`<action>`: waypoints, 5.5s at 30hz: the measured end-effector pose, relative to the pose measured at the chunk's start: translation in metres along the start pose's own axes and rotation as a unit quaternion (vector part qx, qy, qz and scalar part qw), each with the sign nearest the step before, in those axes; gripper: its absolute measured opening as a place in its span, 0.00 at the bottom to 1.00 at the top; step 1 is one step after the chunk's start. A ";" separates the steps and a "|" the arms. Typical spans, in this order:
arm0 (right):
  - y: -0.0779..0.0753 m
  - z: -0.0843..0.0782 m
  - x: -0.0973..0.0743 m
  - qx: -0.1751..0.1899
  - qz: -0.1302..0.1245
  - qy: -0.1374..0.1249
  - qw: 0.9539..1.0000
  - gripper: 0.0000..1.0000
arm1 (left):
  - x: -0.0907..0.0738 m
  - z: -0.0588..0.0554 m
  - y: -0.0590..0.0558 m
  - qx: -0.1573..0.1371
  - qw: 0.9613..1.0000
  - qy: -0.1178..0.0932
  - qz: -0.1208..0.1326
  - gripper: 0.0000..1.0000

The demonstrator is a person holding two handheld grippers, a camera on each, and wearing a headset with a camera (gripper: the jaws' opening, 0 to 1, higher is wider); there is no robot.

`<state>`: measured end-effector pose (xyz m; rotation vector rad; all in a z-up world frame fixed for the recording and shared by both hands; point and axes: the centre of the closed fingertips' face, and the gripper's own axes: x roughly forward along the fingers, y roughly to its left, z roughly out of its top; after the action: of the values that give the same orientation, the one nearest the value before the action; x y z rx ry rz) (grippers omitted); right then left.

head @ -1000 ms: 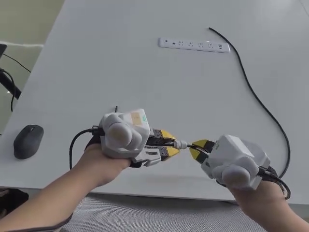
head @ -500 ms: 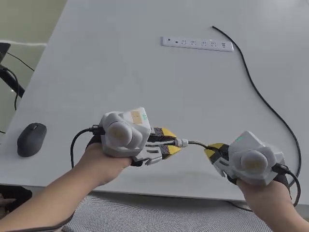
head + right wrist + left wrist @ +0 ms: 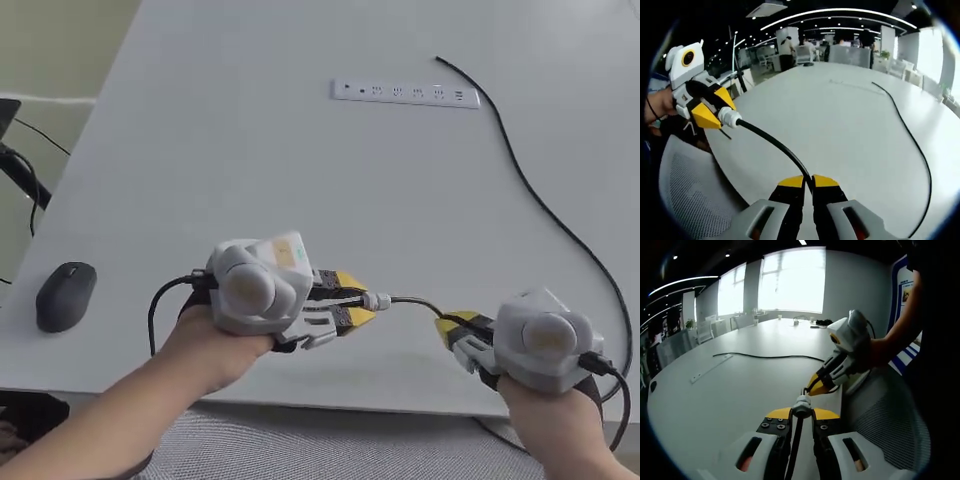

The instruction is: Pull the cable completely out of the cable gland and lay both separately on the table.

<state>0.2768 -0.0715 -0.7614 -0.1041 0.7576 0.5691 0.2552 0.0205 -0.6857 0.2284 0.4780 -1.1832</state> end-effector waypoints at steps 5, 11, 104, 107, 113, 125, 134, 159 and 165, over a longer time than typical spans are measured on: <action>0.004 0.000 -0.003 -0.020 0.001 0.000 1.000 0.00 | -0.001 0.002 -0.001 -0.001 1.000 0.000 0.001 0.15; 0.003 0.000 -0.005 -0.034 0.004 0.002 0.999 0.01 | -0.001 0.003 -0.001 -0.002 1.000 0.001 0.004 0.15; 0.021 0.043 -0.003 -0.064 0.040 -0.012 0.997 0.01 | 0.003 0.015 0.012 -0.015 1.000 -0.015 0.005 0.15; 0.016 0.036 -0.002 -0.042 0.037 -0.008 0.998 0.01 | 0.003 0.015 0.012 -0.015 1.000 -0.015 0.005 0.15; 0.006 0.026 -0.001 0.003 0.030 -0.002 1.000 0.01 | 0.002 0.015 0.010 -0.015 1.000 -0.016 0.006 0.15; -0.007 0.007 0.003 0.095 0.019 0.018 0.995 0.01 | 0.004 0.016 0.009 -0.012 1.000 -0.018 0.004 0.15; -0.007 -0.002 0.010 0.158 0.020 0.029 0.987 0.01 | 0.003 0.016 0.008 -0.011 1.000 -0.020 0.003 0.15; 0.005 0.018 -0.005 -0.119 0.014 0.021 0.993 0.09 | -0.001 0.016 0.013 -0.016 1.000 -0.015 0.013 0.15; 0.033 0.058 -0.017 -0.248 0.043 -0.022 0.968 0.15 | -0.003 0.016 0.011 -0.017 1.000 -0.015 0.011 0.15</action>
<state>0.2857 -0.0343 -0.7035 -0.5220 0.5637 0.8326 0.2687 0.0203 -0.6712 0.1859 0.4689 -1.1541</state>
